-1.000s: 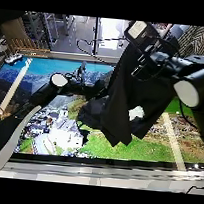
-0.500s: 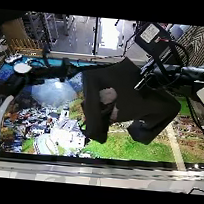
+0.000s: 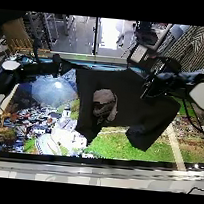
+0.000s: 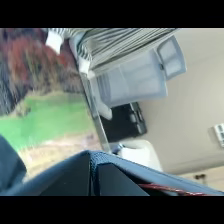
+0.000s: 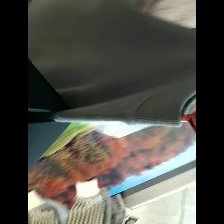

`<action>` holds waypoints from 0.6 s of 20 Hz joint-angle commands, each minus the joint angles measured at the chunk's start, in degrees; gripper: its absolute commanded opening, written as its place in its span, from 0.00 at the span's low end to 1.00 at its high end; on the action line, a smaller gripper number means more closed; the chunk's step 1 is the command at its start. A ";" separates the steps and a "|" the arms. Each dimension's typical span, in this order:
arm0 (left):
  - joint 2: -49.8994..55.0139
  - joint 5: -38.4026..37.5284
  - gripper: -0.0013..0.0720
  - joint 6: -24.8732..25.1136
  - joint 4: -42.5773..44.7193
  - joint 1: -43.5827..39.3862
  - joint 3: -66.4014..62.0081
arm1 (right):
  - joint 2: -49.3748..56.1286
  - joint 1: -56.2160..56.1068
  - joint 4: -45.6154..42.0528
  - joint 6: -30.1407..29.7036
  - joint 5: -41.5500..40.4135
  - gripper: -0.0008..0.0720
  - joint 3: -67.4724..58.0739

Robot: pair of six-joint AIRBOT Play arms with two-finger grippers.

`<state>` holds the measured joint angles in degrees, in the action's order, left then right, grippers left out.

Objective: Fold the clothes and pants, and hang the long-sleeved shirts on hangers.

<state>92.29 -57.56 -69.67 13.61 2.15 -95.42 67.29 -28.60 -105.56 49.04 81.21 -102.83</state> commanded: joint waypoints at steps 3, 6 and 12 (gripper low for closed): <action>-1.20 0.07 0.03 3.04 1.11 -0.02 -7.78 | 5.75 -0.02 -4.68 -5.03 0.17 0.02 5.18; -1.20 -0.76 0.03 2.99 1.36 -0.15 -10.99 | 9.70 0.00 -4.87 -2.01 -3.91 0.02 6.71; -1.77 -11.04 0.04 3.02 1.29 -3.87 -11.08 | 10.75 0.07 1.53 17.73 -19.43 0.02 6.71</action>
<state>90.89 -62.04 -67.09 15.00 0.64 -106.04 77.43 -28.45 -109.23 55.33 72.36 -96.31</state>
